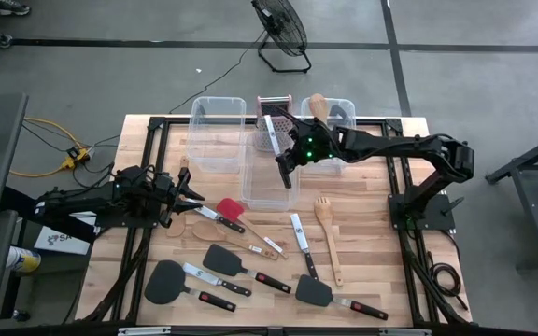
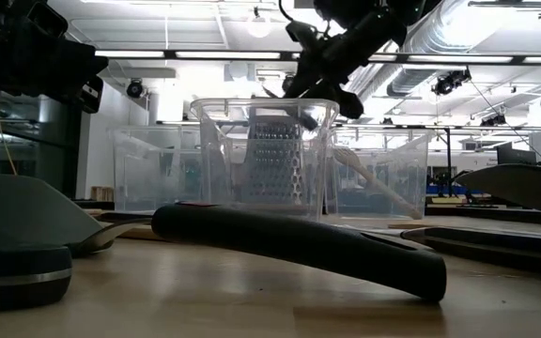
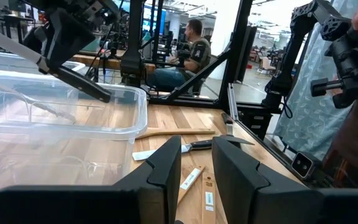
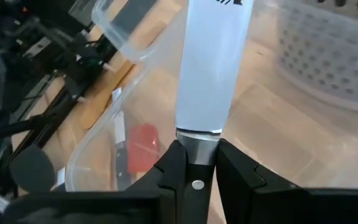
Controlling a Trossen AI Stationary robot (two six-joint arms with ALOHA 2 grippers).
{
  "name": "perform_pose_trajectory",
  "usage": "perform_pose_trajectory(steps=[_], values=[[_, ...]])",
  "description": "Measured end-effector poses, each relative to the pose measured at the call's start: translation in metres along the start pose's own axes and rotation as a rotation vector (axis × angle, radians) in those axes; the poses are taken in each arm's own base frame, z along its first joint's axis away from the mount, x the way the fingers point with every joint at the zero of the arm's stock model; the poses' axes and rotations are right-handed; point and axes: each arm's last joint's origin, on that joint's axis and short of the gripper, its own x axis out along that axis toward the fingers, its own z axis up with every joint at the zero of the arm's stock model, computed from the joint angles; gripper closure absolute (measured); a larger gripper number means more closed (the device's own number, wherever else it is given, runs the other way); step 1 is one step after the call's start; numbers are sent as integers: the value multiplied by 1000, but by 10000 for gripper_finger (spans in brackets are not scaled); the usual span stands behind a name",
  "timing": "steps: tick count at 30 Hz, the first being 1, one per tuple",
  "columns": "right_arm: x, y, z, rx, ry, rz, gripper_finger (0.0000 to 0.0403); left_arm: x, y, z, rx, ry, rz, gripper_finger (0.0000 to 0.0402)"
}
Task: Pick & Place Kitchen Items
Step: Put the black table knife into the middle transparent bin
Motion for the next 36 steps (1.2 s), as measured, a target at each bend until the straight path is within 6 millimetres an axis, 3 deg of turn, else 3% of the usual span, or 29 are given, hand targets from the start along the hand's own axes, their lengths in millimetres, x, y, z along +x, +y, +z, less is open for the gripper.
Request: perform_pose_trajectory(steps=[9, 23, 36], values=[[21, -2, -12, 55, 45, -37, 345, 0, 0, 0, 0, 0, 0, 312], [31, -10, -19, 53, 77, -127, 345, 0, 0, 0, 0, 0, 0, 312], [36, -10, -24, -163, 132, -90, 320, 0, 0, 0, 0, 0, 0, 312]])
